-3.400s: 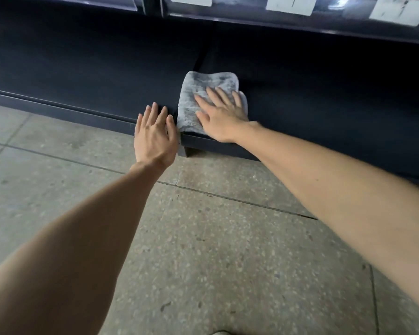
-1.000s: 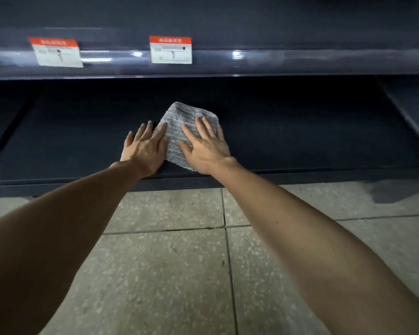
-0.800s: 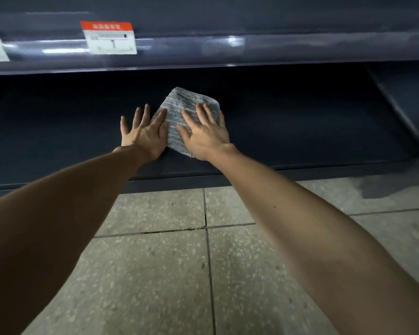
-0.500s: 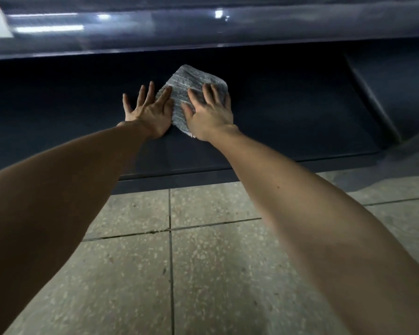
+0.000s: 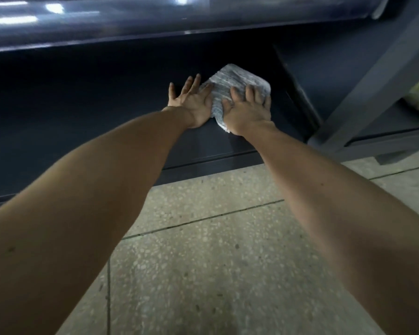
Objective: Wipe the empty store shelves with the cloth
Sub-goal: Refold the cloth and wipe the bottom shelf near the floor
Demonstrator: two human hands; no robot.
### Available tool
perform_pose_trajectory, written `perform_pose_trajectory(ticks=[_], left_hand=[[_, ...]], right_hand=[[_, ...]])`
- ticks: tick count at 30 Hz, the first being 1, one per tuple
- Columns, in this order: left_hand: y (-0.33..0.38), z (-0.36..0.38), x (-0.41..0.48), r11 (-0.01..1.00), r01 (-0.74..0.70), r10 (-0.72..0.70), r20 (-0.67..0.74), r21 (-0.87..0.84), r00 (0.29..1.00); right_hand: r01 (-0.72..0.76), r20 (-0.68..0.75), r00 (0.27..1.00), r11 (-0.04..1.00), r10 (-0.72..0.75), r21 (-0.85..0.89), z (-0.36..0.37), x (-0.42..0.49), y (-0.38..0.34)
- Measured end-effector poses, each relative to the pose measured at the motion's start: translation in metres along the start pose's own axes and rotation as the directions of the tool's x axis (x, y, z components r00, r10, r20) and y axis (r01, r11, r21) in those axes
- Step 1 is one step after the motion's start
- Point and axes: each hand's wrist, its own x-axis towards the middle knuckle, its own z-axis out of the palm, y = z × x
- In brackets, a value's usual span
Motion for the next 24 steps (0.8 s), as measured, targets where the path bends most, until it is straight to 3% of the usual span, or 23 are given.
perform_pose_trajectory(ticks=[6,15,21,24], left_hand=[[0.034,0.008,-0.023,0.989,-0.144,0.144,0.014,-0.031,0.989],[0.032,0.024,-0.092,0.970,-0.240,0.241,-0.008,0.020,0.971],[-0.029,0.023,-0.146,0.958,-0.278,0.284,-0.075,0.074,0.956],[-0.052,0.024,-0.157,0.974,-0.224,0.220,-0.136,-0.021,0.966]], right_hand=[[-0.035,-0.026,0.999,0.999,0.036,0.028,0.003,-0.035,0.038],[-0.053,-0.035,0.998,0.998,0.054,0.031,0.008,-0.108,0.034],[0.086,-0.067,0.994,0.996,-0.085,0.019,0.016,-0.148,-0.012],[0.160,-0.050,0.986,0.987,-0.160,0.003,0.019,-0.145,-0.027]])
